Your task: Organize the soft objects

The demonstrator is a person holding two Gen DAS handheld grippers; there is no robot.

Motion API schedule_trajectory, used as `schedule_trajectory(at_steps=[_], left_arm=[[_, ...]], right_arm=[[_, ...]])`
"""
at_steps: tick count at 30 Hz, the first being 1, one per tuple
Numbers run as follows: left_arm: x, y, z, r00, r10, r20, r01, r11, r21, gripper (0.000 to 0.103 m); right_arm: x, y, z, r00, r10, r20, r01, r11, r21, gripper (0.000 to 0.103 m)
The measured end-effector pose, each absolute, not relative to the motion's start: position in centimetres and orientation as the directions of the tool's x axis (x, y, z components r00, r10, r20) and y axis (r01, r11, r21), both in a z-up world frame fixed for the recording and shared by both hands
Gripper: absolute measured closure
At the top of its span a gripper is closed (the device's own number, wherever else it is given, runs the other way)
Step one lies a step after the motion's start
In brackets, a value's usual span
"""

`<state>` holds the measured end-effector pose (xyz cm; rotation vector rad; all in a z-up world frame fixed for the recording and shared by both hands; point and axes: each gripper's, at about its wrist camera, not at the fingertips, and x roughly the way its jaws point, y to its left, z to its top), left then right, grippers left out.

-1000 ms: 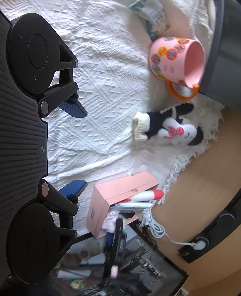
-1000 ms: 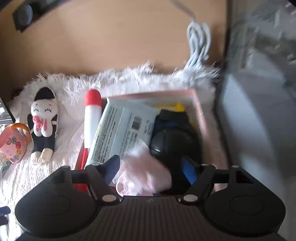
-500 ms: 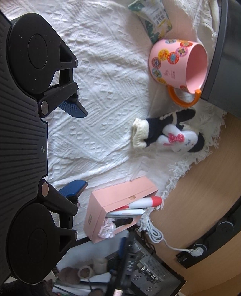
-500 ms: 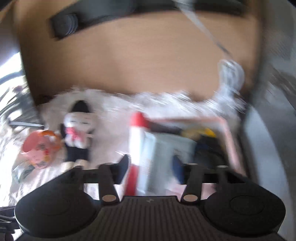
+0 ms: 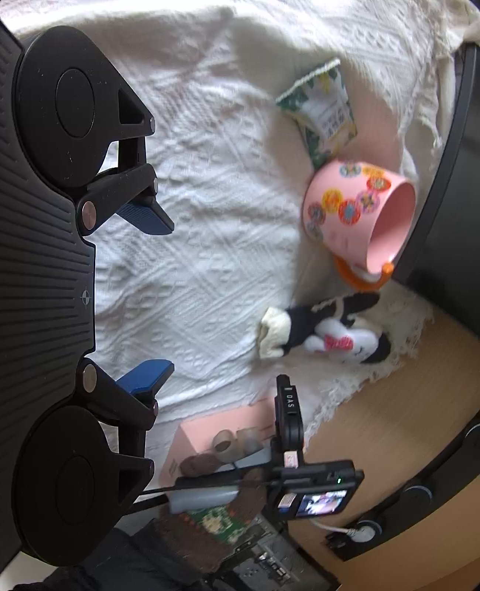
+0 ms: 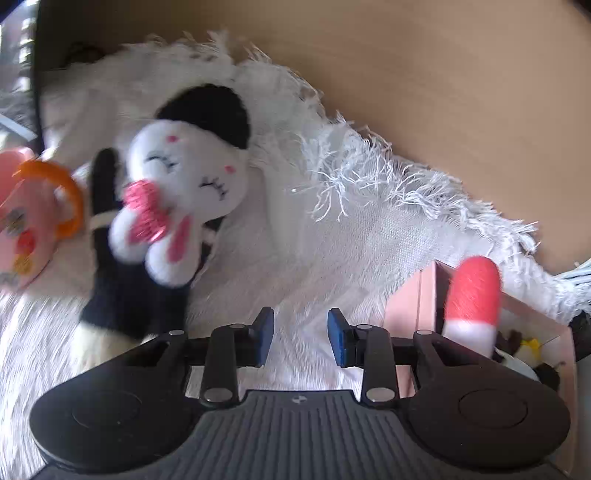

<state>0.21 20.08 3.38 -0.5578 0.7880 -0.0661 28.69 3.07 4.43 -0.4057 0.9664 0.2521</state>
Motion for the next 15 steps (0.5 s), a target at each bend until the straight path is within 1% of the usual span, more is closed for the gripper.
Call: schedule_trajectory(at_steps=[5, 7, 8, 12, 13, 14, 15], left_arm=[[0.3, 20.8, 2.8, 0.702, -0.254, -0.665, -0.167, 0.850, -0.500, 0.024], [0.4, 21.0, 2.6, 0.699, -0.257, -0.668, -0.168, 0.849, -0.502, 0.024], [0.5, 21.0, 2.5, 0.696, -0.258, -0.670, -0.168, 0.849, -0.501, 0.024], [1.0, 20.8, 2.2, 0.687, -0.269, -0.675, -0.159, 0.851, -0.501, 0.024], [1.1, 20.8, 2.1, 0.685, -0.274, -0.675, -0.153, 0.851, -0.501, 0.024], [1.3, 20.6, 2.1, 0.683, -0.279, -0.675, -0.149, 0.851, -0.503, 0.024], [1.5, 20.5, 2.1, 0.680, -0.283, -0.676, -0.146, 0.852, -0.503, 0.024]], right_arm=[[30.4, 3.0, 2.9, 0.528, -0.015, -0.849, -0.326, 0.920, -0.219, 0.072], [30.5, 2.5, 2.6, 0.524, -0.004, -0.852, -0.305, 0.933, -0.191, 0.074], [30.6, 2.2, 2.6, 0.519, 0.006, -0.855, -0.301, 0.937, -0.177, 0.080], [30.5, 1.3, 3.0, 0.520, 0.017, -0.854, -0.293, 0.943, -0.159, 0.085], [30.2, 1.1, 3.3, 0.529, 0.029, -0.848, -0.298, 0.942, -0.153, 0.090], [29.7, 0.8, 3.8, 0.538, 0.044, -0.842, -0.304, 0.942, -0.145, 0.098], [29.1, 0.7, 4.5, 0.547, 0.061, -0.835, -0.311, 0.941, -0.135, 0.103]])
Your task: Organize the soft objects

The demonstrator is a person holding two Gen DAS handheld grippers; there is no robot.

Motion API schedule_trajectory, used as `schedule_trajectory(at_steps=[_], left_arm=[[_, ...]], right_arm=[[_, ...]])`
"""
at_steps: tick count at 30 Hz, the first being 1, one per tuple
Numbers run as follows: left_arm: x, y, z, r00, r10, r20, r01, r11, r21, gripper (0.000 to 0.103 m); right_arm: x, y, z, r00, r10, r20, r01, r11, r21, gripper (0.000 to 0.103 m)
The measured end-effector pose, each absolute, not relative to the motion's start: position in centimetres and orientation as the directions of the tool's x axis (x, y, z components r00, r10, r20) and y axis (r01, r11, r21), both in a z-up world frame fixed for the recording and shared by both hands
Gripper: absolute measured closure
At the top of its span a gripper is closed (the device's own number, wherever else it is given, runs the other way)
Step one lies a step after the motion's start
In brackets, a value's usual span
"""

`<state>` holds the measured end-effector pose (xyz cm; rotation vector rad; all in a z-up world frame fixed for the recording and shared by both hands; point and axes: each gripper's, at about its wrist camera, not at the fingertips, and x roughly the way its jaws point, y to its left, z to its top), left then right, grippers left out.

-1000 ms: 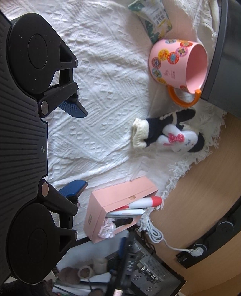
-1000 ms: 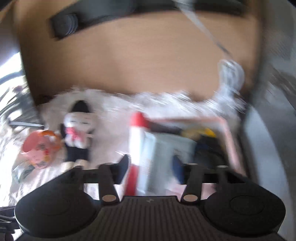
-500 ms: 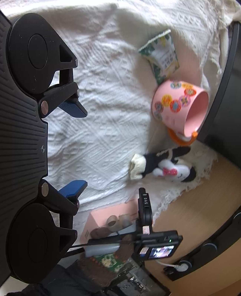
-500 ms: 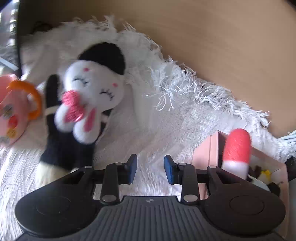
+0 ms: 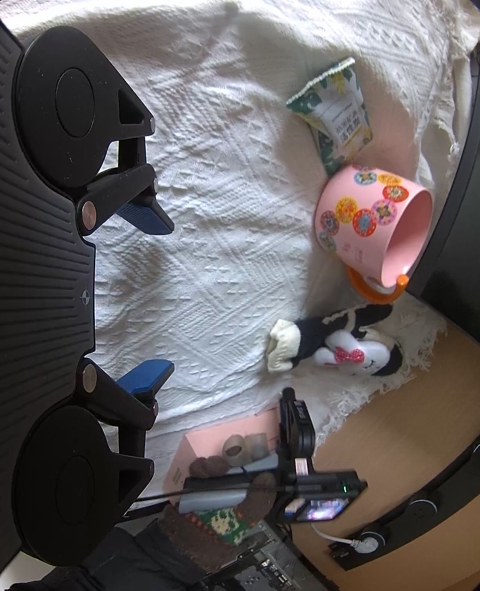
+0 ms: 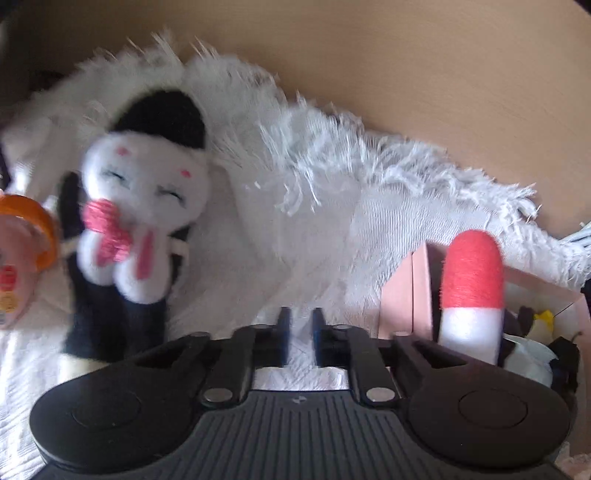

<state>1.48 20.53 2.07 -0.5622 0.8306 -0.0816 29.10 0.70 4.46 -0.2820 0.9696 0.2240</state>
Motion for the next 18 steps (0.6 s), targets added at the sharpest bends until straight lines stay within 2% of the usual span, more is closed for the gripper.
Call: schedule_trajectory(at_steps=[8, 11, 15, 18], left_arm=[[3.4, 19.2, 2.1, 0.665, -0.299, -0.685, -0.130, 0.856, -0.500, 0.024], [4.4, 18.8, 2.4, 0.671, -0.286, -0.684, -0.123, 0.866, -0.484, 0.024], [7.1, 17.5, 3.8, 0.687, -0.294, -0.665, -0.044, 0.896, -0.441, 0.024], [10.5, 15.6, 5.0, 0.687, -0.333, -0.646, 0.058, 0.911, -0.409, 0.024]], right_arm=[[21.2, -0.6, 9.2, 0.596, 0.212, -0.775, -0.434, 0.897, -0.089, 0.103], [17.9, -2.2, 9.2, 0.575, 0.241, -0.782, -0.447, 0.893, -0.054, 0.103], [13.2, -3.4, 8.0, 0.583, 0.221, -0.782, -0.448, 0.891, -0.082, 0.102], [11.0, -4.6, 7.6, 0.565, 0.250, -0.786, -0.440, 0.897, -0.030, 0.092]])
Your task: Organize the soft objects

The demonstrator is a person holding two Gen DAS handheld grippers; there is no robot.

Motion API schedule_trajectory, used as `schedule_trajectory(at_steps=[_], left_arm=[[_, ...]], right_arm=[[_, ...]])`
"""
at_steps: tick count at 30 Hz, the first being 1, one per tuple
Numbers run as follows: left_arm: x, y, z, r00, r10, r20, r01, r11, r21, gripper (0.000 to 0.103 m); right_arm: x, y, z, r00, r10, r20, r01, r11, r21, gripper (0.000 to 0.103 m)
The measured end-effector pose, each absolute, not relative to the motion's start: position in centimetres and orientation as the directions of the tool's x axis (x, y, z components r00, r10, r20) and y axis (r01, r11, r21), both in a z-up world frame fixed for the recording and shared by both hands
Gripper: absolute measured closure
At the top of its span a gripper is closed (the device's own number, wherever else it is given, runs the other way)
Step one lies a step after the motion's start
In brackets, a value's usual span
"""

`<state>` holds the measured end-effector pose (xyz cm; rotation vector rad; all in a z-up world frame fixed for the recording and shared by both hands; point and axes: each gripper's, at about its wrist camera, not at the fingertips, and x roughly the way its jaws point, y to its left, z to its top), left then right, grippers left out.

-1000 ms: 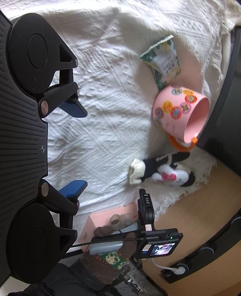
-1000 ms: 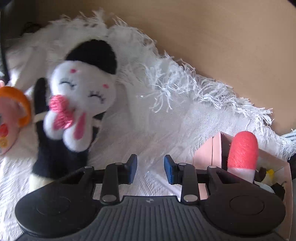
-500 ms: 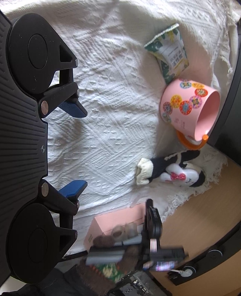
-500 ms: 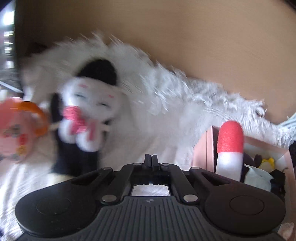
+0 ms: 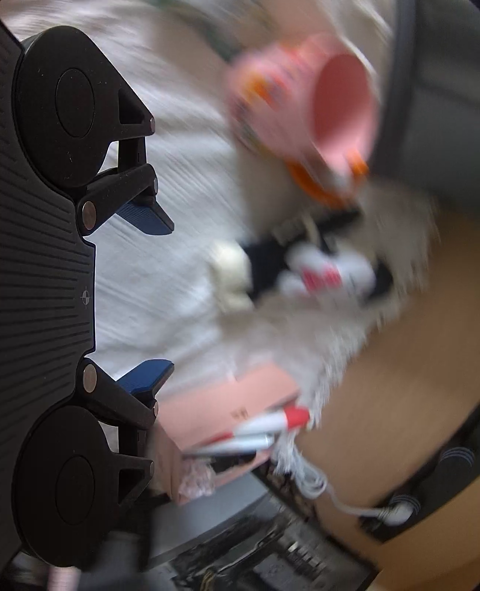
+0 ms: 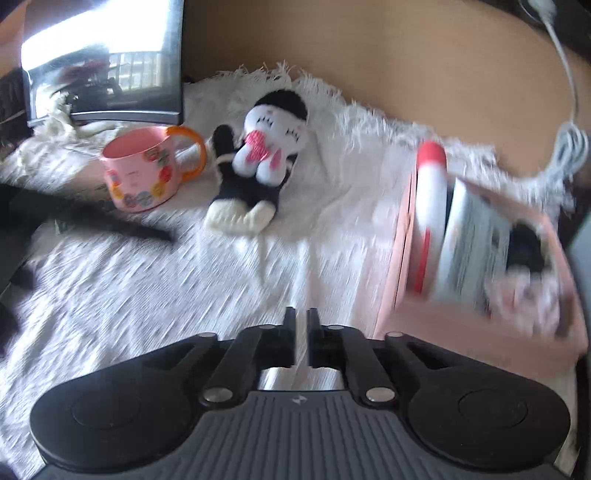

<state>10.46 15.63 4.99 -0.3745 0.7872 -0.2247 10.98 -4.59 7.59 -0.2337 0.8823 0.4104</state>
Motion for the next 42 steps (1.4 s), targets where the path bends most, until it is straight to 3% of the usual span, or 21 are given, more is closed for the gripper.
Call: schedule_trajectory(at_steps=[2, 4, 6, 10, 15, 23, 26, 27, 33, 35, 38, 40, 42], left_arm=[[13.5, 14.0, 5.8, 0.682, -0.350, -0.642, 0.109, 0.917, -0.384, 0.029], [17.2, 12.3, 6.3, 0.666, -0.375, -0.645, 0.149, 0.914, -0.377, 0.048], [20.9, 10.2, 6.4, 0.649, -0.364, -0.668, 0.162, 0.924, -0.346, 0.079], [27.0, 6.2, 4.9, 0.607, -0.300, -0.736, 0.201, 0.954, -0.223, 0.079], [29.9, 4.3, 2.6, 0.546, -0.246, -0.801, 0.192, 0.967, -0.166, 0.078], [30.5, 2.7, 2.2, 0.517, -0.176, -0.838, 0.167, 0.981, -0.103, 0.076], [30.0, 1.2, 1.7, 0.546, -0.144, -0.825, 0.224, 0.974, -0.021, 0.076], [29.8, 1.1, 1.6, 0.556, -0.141, -0.819, 0.228, 0.974, -0.013, 0.086], [25.5, 4.3, 2.3, 0.585, -0.270, -0.765, 0.200, 0.962, -0.186, 0.088], [22.4, 6.0, 2.9, 0.599, -0.298, -0.743, 0.196, 0.954, -0.226, 0.088], [17.1, 9.3, 4.1, 0.629, -0.324, -0.707, 0.157, 0.943, -0.293, 0.088], [13.6, 11.5, 4.2, 0.646, -0.309, -0.698, 0.104, 0.941, -0.321, 0.088], [10.8, 13.3, 4.4, 0.657, -0.284, -0.698, 0.043, 0.939, -0.341, 0.088]], right_arm=[[9.4, -5.0, 7.5, 0.581, 0.238, -0.779, -0.430, 0.902, -0.045, 0.081], [7.9, -5.2, 7.3, 0.609, 0.210, -0.765, -0.427, 0.899, -0.094, 0.080], [6.5, -5.7, 7.3, 0.627, 0.194, -0.755, -0.423, 0.898, -0.120, 0.080], [4.9, -7.7, 7.0, 0.613, 0.181, -0.769, -0.376, 0.923, -0.083, 0.079], [4.1, -10.2, 6.0, 0.585, 0.158, -0.795, -0.309, 0.950, -0.039, 0.079], [4.2, -12.2, 5.0, 0.575, 0.150, -0.804, -0.241, 0.971, 0.008, 0.079], [4.2, -12.1, 5.0, 0.581, 0.154, -0.799, -0.247, 0.969, 0.007, 0.079], [4.1, -12.1, 5.1, 0.584, 0.155, -0.797, -0.251, 0.968, 0.005, 0.079], [4.9, -12.3, 6.8, 0.637, 0.171, -0.751, -0.289, 0.957, -0.027, 0.078], [5.8, -11.9, 7.5, 0.655, 0.184, -0.733, -0.310, 0.950, -0.039, 0.067], [7.8, -10.5, 8.4, 0.694, 0.213, -0.688, -0.346, 0.936, -0.058, 0.033], [9.5, -8.8, 8.8, 0.685, 0.269, -0.678, -0.401, 0.915, -0.041, 0.019], [11.7, -6.3, 8.8, 0.641, 0.330, -0.693, -0.480, 0.877, -0.027, 0.016]])
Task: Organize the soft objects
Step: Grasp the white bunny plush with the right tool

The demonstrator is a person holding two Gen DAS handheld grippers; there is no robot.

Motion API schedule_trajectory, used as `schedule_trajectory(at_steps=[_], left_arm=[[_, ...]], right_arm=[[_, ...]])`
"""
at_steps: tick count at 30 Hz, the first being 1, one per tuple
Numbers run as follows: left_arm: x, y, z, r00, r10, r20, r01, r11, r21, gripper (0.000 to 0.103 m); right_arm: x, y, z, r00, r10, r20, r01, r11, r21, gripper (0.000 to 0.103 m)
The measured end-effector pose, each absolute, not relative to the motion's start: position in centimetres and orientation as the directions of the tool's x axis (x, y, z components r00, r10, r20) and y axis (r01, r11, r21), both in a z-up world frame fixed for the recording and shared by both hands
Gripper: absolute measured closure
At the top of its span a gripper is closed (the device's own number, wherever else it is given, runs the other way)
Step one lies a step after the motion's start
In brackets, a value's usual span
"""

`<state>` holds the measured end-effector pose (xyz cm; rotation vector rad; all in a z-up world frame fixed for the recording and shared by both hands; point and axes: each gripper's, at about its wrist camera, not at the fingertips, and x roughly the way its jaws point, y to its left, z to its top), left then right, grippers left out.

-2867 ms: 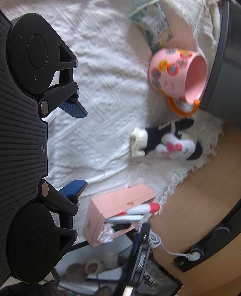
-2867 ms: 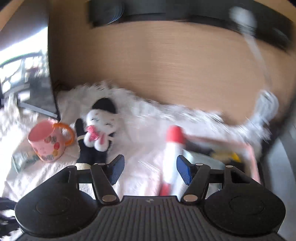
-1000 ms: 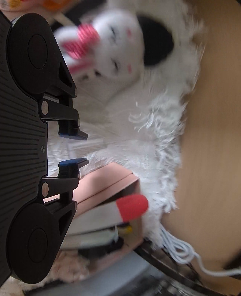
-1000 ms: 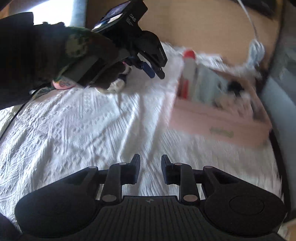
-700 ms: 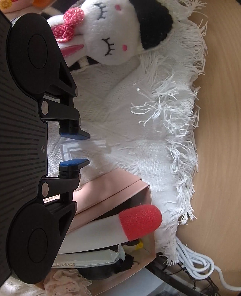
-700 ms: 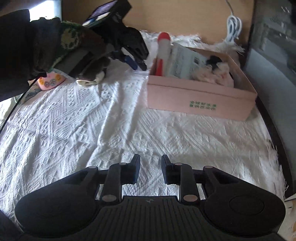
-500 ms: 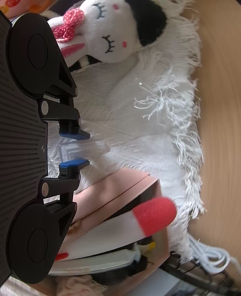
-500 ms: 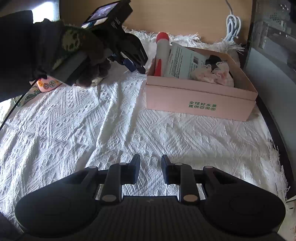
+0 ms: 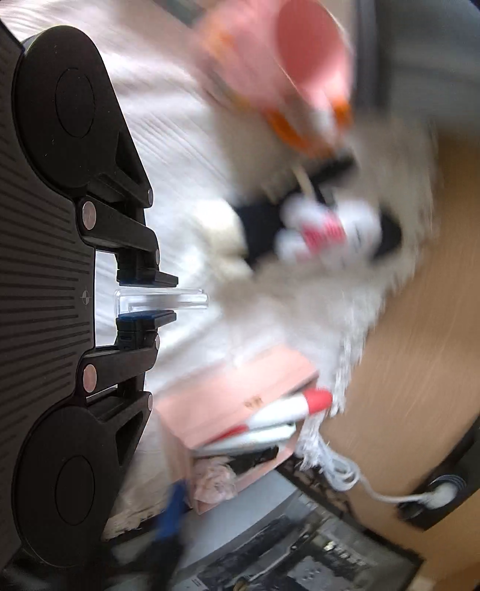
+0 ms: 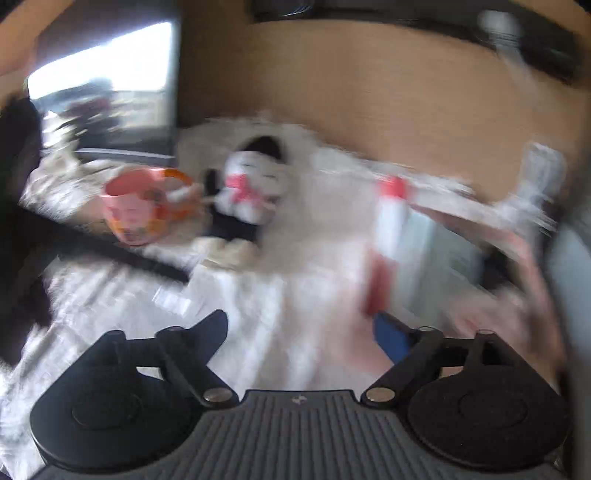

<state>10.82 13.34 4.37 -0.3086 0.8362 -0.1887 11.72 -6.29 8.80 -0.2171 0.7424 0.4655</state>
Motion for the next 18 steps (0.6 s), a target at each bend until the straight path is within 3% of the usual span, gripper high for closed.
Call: schedule_trajectory(at_steps=[7, 14, 16, 18], left_arm=[[2.3, 18.3, 4.7, 0.702, -0.178, -0.689, -0.113, 0.928, -0.355, 0.088], [-2.8, 21.5, 5.6, 0.729, -0.143, -0.669, -0.182, 0.902, -0.391, 0.088], [-3.6, 22.1, 5.9, 0.734, -0.134, -0.666, -0.189, 0.901, -0.390, 0.088], [-4.3, 22.4, 6.2, 0.738, -0.131, -0.662, -0.189, 0.902, -0.389, 0.088]], right_arm=[[21.7, 3.7, 7.3, 0.582, 0.401, -0.707, -0.552, 0.833, 0.019, 0.016], [29.7, 8.8, 3.1, 0.577, 0.269, -0.771, -0.390, 0.920, 0.029, 0.016], [31.0, 8.7, 1.9, 0.526, 0.278, -0.804, -0.346, 0.933, 0.097, 0.017], [31.3, 8.2, 1.5, 0.490, 0.324, -0.810, -0.309, 0.933, 0.187, 0.033]])
